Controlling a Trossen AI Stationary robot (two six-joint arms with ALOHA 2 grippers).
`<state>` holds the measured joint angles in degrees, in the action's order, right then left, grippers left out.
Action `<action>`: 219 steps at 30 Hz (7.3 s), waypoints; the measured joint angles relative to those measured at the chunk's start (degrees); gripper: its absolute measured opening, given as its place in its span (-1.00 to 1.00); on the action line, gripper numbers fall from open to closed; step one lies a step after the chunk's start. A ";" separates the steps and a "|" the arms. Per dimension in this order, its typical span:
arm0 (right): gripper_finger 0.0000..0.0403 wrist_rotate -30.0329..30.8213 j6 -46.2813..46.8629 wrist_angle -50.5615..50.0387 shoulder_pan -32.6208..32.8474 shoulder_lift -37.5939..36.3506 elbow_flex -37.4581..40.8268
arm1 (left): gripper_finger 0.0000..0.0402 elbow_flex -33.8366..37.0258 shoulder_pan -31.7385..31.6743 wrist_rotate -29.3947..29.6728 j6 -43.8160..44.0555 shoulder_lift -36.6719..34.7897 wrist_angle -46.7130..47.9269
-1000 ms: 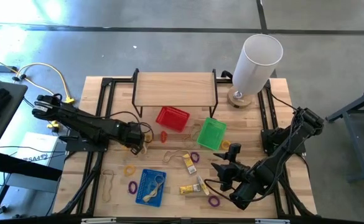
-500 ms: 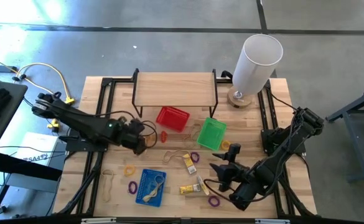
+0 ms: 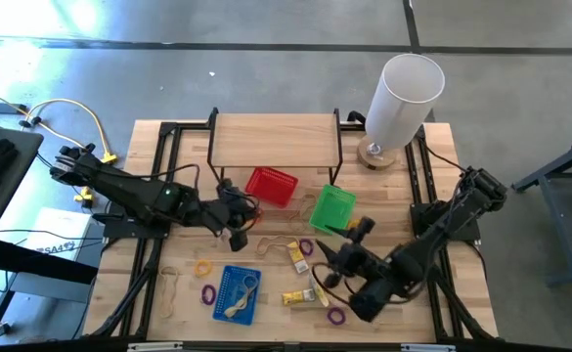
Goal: Pick & Place Office Desk Supplies
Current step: Put the yellow spring keychain into the green bin, then put the yellow crayon box into the red bin
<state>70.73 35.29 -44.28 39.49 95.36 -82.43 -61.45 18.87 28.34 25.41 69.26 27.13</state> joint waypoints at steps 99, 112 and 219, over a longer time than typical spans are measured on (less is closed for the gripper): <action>-0.91 -29.87 -33.08 86.93 -15.86 -3.05 42.05 | -0.84 0.87 1.55 10.34 -23.89 24.30 -50.31; -0.92 -32.11 -32.95 83.75 -15.86 -3.05 42.05 | -0.08 0.87 2.46 11.66 -25.61 24.30 -50.20; 0.10 -66.28 -4.33 41.82 -11.73 -16.62 41.99 | -0.03 0.87 9.32 -7.35 -11.52 19.66 -21.05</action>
<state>4.45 30.96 -2.46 27.76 78.74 -40.45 -60.58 28.19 20.99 13.89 88.92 6.09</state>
